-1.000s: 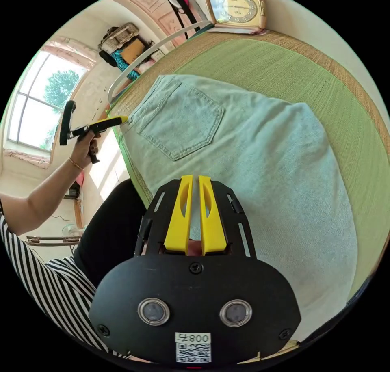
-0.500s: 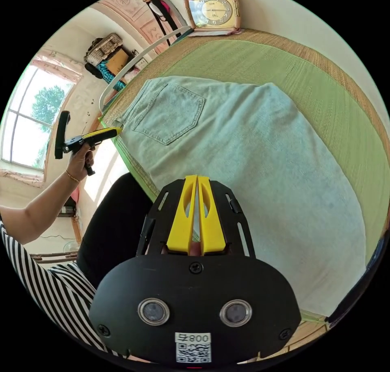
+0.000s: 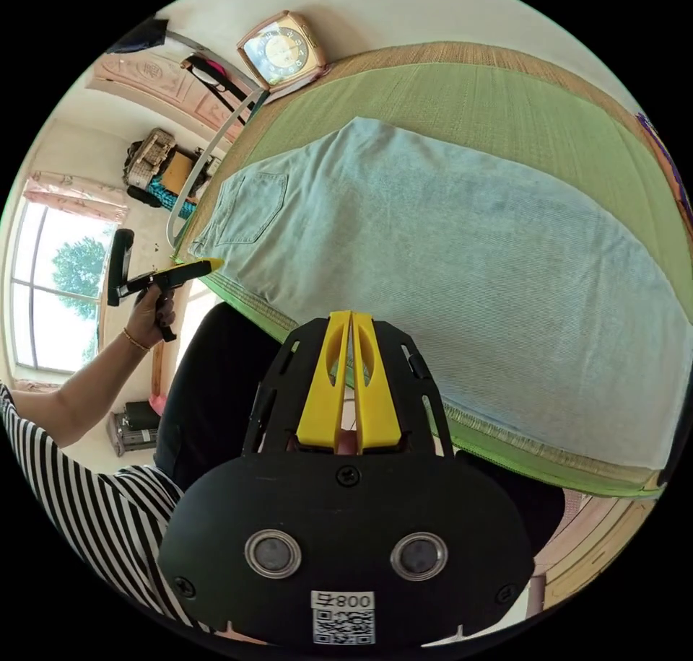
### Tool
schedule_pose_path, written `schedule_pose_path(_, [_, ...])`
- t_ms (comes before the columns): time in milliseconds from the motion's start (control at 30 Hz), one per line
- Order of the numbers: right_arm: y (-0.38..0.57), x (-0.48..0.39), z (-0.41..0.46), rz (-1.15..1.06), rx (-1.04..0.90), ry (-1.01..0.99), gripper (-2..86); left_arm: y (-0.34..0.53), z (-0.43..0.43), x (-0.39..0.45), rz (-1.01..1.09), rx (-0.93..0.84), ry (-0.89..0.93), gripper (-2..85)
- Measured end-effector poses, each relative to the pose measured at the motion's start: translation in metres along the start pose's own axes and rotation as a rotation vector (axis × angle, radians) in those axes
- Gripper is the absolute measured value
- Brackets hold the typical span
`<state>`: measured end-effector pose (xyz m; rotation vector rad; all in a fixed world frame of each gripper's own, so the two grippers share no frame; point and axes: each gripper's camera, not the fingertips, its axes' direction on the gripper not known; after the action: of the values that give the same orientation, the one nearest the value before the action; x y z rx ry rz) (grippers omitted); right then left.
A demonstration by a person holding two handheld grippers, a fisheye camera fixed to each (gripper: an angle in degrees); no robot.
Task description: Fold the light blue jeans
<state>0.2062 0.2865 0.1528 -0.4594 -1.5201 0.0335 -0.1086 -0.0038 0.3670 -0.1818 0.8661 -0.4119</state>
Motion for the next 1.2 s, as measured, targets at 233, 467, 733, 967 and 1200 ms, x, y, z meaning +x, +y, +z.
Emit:
schedule_pose_path(233, [0.111,0.120,-0.146,0.405,0.327,0.085,6.2,-0.059,0.111,0.125,0.297,-0.104,0.205,5.2])
schedule_pose_path(467, [0.205,0.206,-0.244,0.707,0.515,0.194,8.5,-0.141,0.267,0.319,0.649,-0.247,0.314,9.0])
schedule_pose_path(733, [0.223,0.240,-0.279,0.739,0.486,0.231,9.8,-0.203,0.418,0.492,0.912,-0.346,0.248,9.7])
schedule_pose_path(967, [0.244,0.243,-0.307,0.746,0.499,0.215,9.1,-0.240,0.523,0.581,1.027,-0.375,0.173,10.3])
schedule_pose_path(1200, [0.262,0.244,-0.332,0.745,0.530,0.190,9.1,-0.260,0.601,0.632,1.105,-0.423,0.137,10.4])
